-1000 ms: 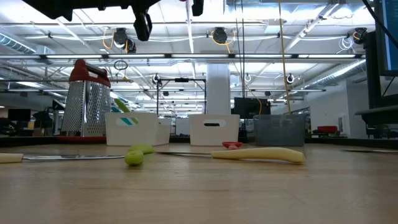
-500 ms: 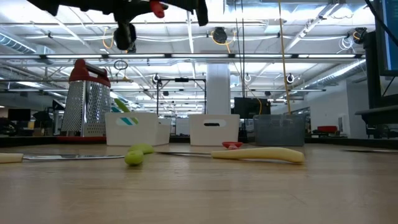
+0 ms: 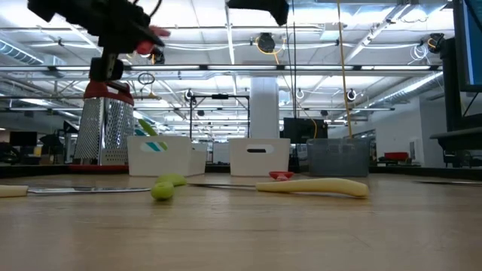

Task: Pick & Place Kitchen Items
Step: Put the red spatula into the left white bin

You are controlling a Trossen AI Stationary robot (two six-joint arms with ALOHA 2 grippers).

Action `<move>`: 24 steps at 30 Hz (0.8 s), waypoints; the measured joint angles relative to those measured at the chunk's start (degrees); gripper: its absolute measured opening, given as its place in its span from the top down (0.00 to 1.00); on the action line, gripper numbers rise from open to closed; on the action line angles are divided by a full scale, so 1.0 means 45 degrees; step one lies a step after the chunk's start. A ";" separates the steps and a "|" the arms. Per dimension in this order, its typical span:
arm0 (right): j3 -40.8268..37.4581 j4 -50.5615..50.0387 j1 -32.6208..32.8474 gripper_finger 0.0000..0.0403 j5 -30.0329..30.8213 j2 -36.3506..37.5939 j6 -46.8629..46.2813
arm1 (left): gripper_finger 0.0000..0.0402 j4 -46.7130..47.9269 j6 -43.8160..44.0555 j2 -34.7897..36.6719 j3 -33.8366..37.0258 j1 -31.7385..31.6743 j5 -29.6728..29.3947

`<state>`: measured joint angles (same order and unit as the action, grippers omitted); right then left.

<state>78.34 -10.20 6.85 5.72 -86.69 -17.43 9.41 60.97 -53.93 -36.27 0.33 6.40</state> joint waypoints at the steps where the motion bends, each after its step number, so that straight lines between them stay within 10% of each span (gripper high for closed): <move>1: -0.0009 -0.0101 0.0000 0.53 0.0005 0.0086 0.0054 | 0.96 0.0117 0.0128 -0.0045 0.0000 -0.0316 0.0581; 15: -0.0008 -0.2319 0.0123 0.55 0.0000 0.0618 0.0515 | 0.96 0.0021 0.1262 -0.1618 0.0005 -0.4621 0.7549; 24: -0.0004 -0.3483 0.0165 0.55 0.0002 0.0615 0.2669 | 0.96 -0.4284 0.6768 -0.2534 0.0000 -0.6315 0.9805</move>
<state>78.32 -25.87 7.60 5.72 -83.92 -5.42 -9.87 91.43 -65.33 -36.27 -28.09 50.52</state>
